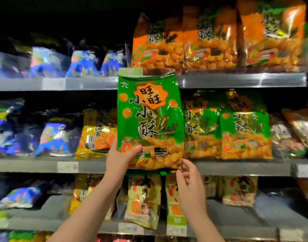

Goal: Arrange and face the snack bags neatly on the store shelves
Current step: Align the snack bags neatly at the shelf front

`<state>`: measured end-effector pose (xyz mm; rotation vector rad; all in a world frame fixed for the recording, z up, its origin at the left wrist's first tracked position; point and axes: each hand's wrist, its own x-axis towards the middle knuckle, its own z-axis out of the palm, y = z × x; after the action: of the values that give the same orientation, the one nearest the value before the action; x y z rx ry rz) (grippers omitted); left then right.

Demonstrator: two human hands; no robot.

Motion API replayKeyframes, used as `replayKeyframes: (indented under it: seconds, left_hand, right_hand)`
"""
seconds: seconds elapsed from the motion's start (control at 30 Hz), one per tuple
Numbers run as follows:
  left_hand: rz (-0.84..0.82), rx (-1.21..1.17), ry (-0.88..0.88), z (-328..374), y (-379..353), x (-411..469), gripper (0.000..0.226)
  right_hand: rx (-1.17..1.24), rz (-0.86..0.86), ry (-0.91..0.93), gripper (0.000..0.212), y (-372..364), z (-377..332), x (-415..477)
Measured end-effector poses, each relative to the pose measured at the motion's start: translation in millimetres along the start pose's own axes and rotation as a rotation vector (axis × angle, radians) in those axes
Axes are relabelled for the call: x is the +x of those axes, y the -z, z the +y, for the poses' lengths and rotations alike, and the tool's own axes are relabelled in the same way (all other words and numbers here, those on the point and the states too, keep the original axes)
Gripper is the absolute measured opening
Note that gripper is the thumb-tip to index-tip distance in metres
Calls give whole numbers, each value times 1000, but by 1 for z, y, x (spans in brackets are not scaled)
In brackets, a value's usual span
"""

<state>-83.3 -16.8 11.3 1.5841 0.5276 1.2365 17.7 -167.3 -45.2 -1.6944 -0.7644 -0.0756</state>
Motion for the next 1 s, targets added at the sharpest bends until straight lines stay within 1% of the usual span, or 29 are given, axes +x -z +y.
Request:
replayKeyframes:
  seconds: [0.07, 0.13, 0.2, 0.3, 0.4, 0.47, 0.53, 0.6, 0.73, 0.83, 0.93, 0.97, 1.0]
  left_hand:
    - [23, 72, -41, 1, -1, 9, 64]
    - [65, 133, -81, -2, 2, 13, 70]
    - [131, 150, -96, -6, 6, 12, 76]
    - [222, 167, -135, -11, 8, 8, 74]
    - [264, 178, -174, -16, 3, 3, 71]
    - [274, 160, -162, -22, -2, -3, 68]
    - [291, 128, -112, -27, -8, -9, 65]
    - [314, 110, -92, -31, -10, -12, 61]
    - [319, 109, -71, -33, -13, -17, 58]
    - [345, 112, -52, -36, -11, -21, 56]
    - [354, 117, -43, -36, -10, -23, 54]
    - [356, 121, -41, -37, -10, -24, 54]
    - [355, 120, -41, -37, -10, -25, 53]
  right_hand:
    - [14, -62, -23, 46, -8, -7, 16]
    - [40, -123, -24, 50, -16, -10, 28]
    - [71, -181, 3, 50, -21, -9, 38]
    - [85, -245, 35, 46, -27, -3, 52]
    - [44, -263, 61, 46, -33, 1, 63]
    - [6, -273, 76, 47, -35, 3, 68]
    - [-65, -284, 94, 45, -33, 6, 74]
    - [-202, -275, 148, 42, -30, 8, 85]
    - [-513, -303, 178, 25, -26, 6, 107]
    - [-711, -327, 196, 18, -25, 4, 114]
    - [-777, -285, 237, 12, -23, 7, 118]
    - [-777, -255, 259, 14, -22, 7, 119]
    - [-772, -222, 284, 21, -22, 8, 121]
